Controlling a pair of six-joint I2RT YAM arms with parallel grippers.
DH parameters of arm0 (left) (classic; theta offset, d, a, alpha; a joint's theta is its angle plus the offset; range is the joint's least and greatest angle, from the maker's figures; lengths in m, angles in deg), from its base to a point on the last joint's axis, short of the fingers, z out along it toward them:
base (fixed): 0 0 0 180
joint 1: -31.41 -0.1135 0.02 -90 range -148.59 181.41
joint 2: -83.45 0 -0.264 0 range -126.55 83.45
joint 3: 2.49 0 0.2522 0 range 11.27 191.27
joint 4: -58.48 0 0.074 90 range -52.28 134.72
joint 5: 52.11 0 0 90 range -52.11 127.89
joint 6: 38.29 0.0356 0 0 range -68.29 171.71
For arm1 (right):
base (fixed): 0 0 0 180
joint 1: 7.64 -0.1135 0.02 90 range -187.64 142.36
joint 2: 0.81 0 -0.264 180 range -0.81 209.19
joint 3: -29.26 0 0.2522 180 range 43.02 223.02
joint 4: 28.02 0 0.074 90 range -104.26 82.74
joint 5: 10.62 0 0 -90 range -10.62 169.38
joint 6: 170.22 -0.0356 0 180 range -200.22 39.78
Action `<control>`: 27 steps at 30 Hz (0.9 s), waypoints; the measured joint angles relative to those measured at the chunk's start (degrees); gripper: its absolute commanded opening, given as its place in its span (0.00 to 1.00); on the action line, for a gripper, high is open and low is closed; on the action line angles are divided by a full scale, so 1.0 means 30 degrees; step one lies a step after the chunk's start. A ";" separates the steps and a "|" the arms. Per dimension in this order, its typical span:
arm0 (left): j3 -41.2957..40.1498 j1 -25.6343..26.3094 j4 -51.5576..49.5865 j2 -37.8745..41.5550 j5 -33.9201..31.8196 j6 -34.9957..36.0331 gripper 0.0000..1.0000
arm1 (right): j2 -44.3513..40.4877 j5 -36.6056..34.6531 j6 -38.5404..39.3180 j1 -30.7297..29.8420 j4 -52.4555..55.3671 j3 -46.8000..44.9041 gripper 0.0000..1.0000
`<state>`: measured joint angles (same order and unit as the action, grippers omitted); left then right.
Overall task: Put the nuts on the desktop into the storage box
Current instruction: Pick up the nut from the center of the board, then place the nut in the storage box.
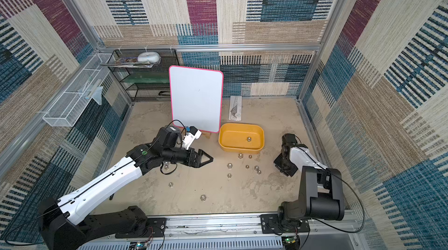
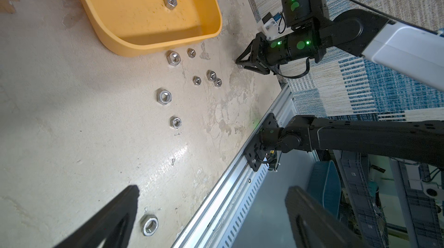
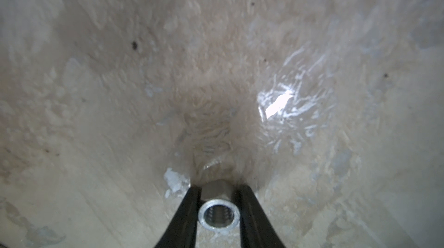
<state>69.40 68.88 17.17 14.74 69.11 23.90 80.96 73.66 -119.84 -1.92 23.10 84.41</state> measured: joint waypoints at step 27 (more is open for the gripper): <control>0.0182 0.0000 -0.0437 0.0860 -0.1588 -0.0051 1.00 | 0.2091 0.0124 0.2805 -0.5311 0.2878 1.0236 0.26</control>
<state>69.95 68.88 15.86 17.32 64.35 23.75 87.24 74.03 -111.42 -17.85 31.73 115.12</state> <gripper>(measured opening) 0.998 0.288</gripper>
